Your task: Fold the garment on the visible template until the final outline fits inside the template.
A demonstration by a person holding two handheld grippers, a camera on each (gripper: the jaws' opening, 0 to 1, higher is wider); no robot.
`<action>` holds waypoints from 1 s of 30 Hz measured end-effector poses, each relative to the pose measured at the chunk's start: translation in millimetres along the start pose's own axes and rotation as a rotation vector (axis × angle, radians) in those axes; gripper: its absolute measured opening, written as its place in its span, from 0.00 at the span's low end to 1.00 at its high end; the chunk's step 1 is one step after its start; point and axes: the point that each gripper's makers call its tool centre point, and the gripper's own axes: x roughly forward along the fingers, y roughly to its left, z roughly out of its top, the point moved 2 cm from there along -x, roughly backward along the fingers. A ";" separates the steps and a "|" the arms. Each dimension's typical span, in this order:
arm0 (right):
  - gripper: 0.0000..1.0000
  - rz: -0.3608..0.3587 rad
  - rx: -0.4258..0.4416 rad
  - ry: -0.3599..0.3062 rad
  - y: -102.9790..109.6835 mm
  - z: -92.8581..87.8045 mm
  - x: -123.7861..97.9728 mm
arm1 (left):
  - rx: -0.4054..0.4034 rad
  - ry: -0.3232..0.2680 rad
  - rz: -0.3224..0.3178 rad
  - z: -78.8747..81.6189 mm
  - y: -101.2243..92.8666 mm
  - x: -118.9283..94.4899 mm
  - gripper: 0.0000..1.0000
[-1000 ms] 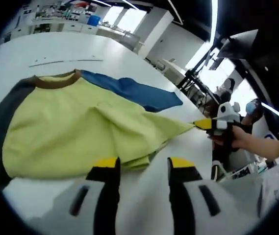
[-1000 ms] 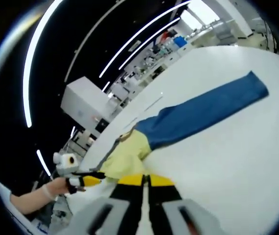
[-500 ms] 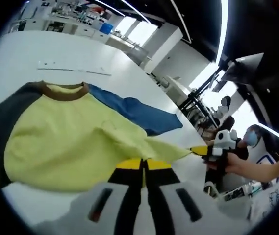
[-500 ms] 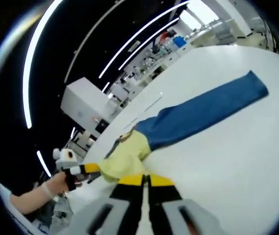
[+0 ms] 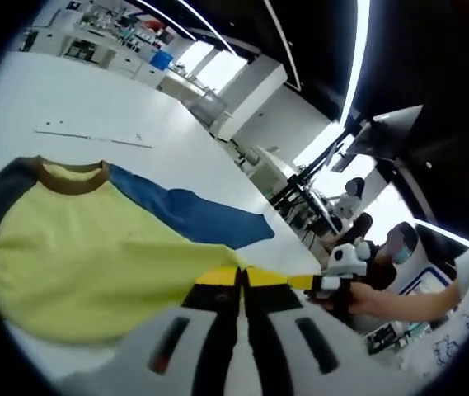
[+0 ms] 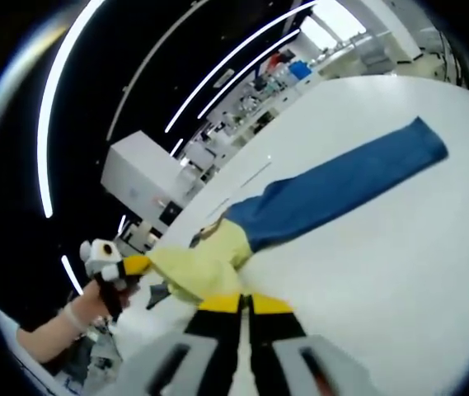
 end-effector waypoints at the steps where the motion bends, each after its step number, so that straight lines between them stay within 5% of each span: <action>1: 0.00 0.000 0.000 -0.001 -0.3 0.1 -0.3 | -0.004 -0.007 -0.005 2.5 -0.9 0.4 0.00; 8: 0.00 -0.005 0.008 -0.003 -0.8 -1.4 -2.2 | -0.024 -0.046 -0.053 15.3 -9.5 5.3 0.00; 19: 0.00 -0.002 0.015 -0.004 -1.2 -0.8 -0.9 | 0.033 0.064 -0.012 -15.6 -1.5 20.9 0.00; 30: 0.00 -0.004 0.019 -0.004 -1.4 -1.1 -1.3 | 0.058 0.082 0.008 -19.0 6.3 23.3 0.00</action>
